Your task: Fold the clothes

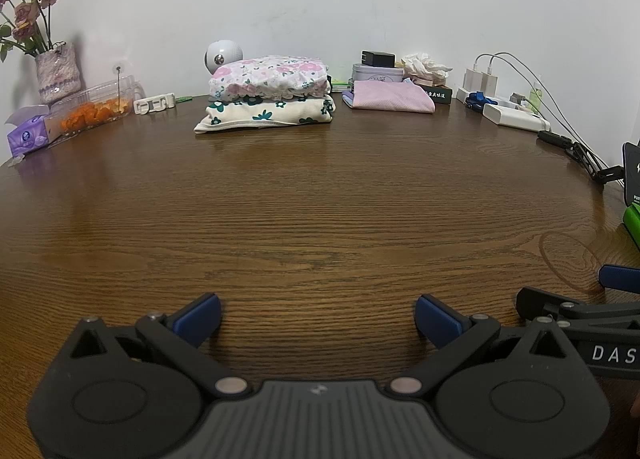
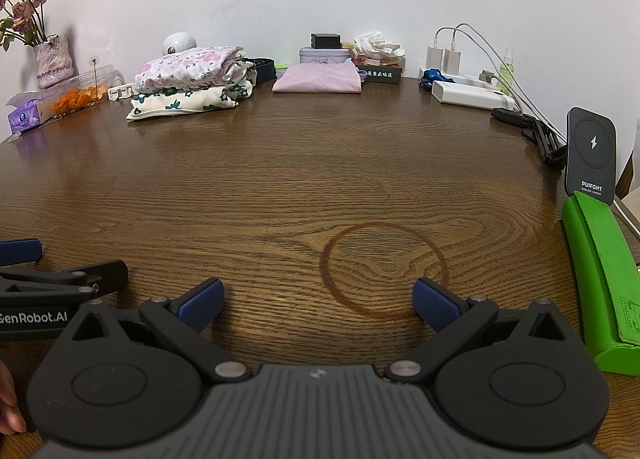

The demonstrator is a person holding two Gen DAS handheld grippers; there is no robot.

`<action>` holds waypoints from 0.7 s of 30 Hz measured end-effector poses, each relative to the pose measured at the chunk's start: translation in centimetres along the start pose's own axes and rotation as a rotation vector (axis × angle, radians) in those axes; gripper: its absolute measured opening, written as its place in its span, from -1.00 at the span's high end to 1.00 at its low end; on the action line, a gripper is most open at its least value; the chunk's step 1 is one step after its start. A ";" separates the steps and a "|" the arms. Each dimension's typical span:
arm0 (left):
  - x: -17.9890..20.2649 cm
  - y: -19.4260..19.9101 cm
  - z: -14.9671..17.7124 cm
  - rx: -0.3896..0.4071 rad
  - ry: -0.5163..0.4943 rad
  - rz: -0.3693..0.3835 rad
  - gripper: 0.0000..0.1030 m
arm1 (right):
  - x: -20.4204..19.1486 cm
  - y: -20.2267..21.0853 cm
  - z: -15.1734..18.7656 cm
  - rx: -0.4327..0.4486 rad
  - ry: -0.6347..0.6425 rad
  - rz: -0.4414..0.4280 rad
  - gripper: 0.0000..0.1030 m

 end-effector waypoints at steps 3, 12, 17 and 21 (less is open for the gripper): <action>0.0 0.0 0.0 0.000 0.000 0.000 -1.00 | 0.0 0.0 0.0 0.000 0.000 0.000 -0.99; 0.0 -0.1 0.0 0.000 0.000 0.000 -1.00 | 0.0 0.0 0.0 0.000 0.000 0.000 -0.99; 0.0 0.0 0.0 0.000 0.000 0.000 -1.00 | 0.0 0.0 0.0 0.000 0.000 0.000 -0.99; 0.0 0.1 -0.1 0.000 0.000 0.000 -1.00 | 0.0 0.0 0.0 0.000 0.000 0.000 -0.99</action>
Point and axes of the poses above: each gripper's, at about its wrist camera, not at the fingertips, and y roughly against the way its jaws point, x to its right, z to its underside, the point moved 5 cm from there along -y, roughly the way its jaws point, and after that the axes turned 4 degrees about x, right-handed, at the moved point
